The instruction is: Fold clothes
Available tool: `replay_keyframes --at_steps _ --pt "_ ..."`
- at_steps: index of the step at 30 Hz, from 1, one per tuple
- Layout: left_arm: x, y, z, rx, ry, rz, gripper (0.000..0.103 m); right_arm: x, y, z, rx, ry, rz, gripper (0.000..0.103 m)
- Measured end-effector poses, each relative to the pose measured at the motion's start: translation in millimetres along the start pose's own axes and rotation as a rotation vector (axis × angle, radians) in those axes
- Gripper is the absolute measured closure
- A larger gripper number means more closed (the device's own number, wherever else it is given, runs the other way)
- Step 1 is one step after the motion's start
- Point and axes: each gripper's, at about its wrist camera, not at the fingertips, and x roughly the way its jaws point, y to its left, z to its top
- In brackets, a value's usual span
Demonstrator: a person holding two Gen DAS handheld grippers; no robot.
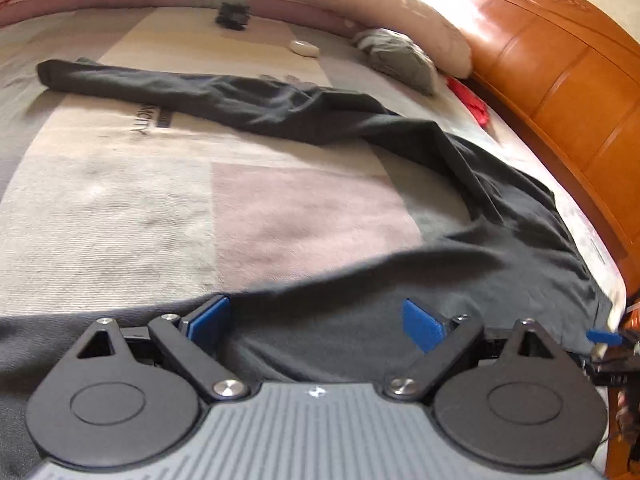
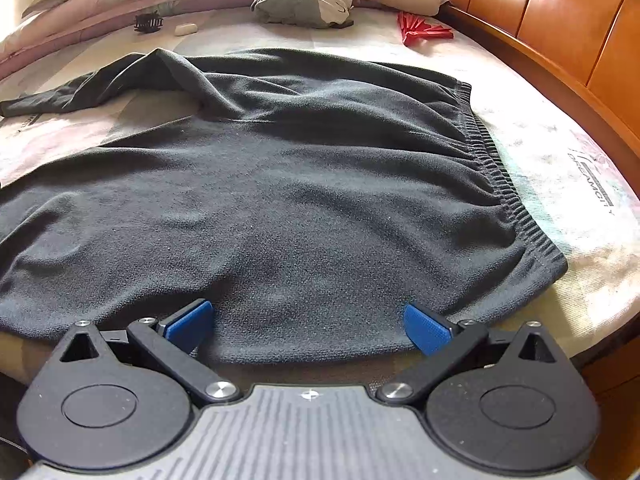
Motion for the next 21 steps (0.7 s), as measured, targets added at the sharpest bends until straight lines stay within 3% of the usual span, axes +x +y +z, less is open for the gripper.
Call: replay_keyframes --at_steps 2,7,10,13,18,21 --pt "-7 0 7 -0.036 -0.005 0.007 0.010 -8 6 3 -0.017 -0.018 -0.008 0.000" --pt "-31 -32 -16 0.126 -0.008 -0.024 0.009 -26 38 16 -0.106 -0.099 0.104 0.000" --pt "-32 -45 -39 0.183 0.005 0.022 0.009 -19 66 22 -0.182 -0.105 0.165 0.000" --pt "-22 -43 -56 0.164 0.039 0.094 0.009 -5 85 20 -0.223 -0.062 0.189 0.000" --pt "-28 -35 -58 0.168 0.030 0.163 0.009 -2 76 4 -0.199 -0.004 0.231 0.000" --pt "-38 -36 -52 0.144 0.021 0.099 0.009 -9 54 7 -0.121 -0.035 0.251 0.000"
